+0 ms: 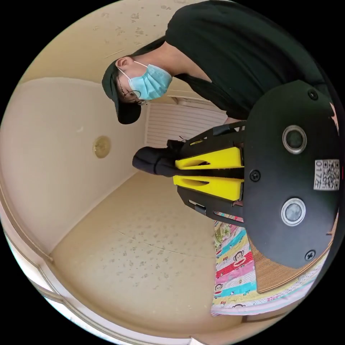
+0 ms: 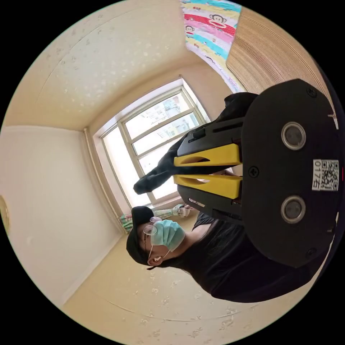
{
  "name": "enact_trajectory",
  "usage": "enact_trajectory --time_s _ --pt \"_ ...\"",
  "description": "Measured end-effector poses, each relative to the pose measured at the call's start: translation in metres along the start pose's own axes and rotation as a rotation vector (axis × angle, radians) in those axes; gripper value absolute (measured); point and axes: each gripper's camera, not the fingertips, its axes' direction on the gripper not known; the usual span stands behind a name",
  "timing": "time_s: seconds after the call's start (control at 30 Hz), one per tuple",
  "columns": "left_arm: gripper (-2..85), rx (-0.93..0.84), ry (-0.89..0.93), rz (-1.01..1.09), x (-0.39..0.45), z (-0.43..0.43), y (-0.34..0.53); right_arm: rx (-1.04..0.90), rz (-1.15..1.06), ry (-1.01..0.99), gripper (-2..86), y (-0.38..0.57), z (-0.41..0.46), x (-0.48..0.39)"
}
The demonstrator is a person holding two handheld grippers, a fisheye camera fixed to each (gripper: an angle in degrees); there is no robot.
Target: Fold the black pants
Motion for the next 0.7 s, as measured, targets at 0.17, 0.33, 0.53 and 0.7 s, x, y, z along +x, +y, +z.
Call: enact_trajectory --time_s 0.17,0.33,0.53,0.7 --pt "0.8 0.121 0.002 0.042 0.010 0.034 -0.053 0.029 -0.092 0.103 2.4 -0.060 0.012 -0.043" --pt "1.3 0.062 -0.186 -0.007 -0.048 0.113 -0.073 0.090 0.008 0.436 2.5 -0.107 0.013 0.006" --pt "5.1 -0.310 -0.509 -0.290 -0.287 0.301 -0.059 -0.022 0.442 1.033 3.3 -0.177 0.031 0.263" --pt "6.3 -0.644 -0.676 -0.573 -0.441 0.311 0.085 -0.128 0.760 1.108 4.1 -0.068 -0.002 0.379"
